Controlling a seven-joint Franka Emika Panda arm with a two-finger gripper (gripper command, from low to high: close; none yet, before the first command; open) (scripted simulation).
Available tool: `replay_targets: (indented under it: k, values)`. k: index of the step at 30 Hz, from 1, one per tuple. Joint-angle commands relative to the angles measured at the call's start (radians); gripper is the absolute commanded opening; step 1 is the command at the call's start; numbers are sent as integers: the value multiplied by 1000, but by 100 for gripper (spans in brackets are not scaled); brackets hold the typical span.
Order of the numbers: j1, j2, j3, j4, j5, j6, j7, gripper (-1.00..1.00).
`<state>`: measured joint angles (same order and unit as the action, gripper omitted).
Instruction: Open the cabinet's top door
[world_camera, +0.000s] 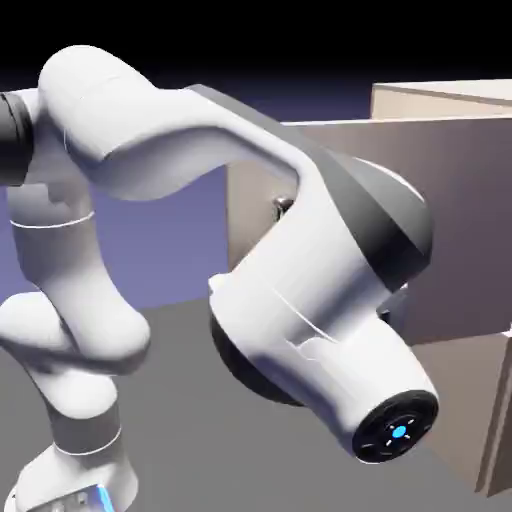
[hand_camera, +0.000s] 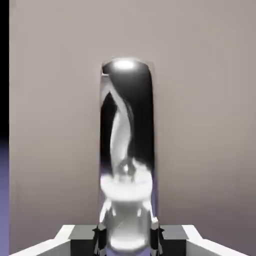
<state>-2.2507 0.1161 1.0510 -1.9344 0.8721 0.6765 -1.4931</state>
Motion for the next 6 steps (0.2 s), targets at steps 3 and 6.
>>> replay_targets:
  k: [3, 6]
  values:
    - [49, 109, -3, 70, -45, 18, 54, -100]
    - [112, 217, -16, 154, -89, 18, 111, -100]
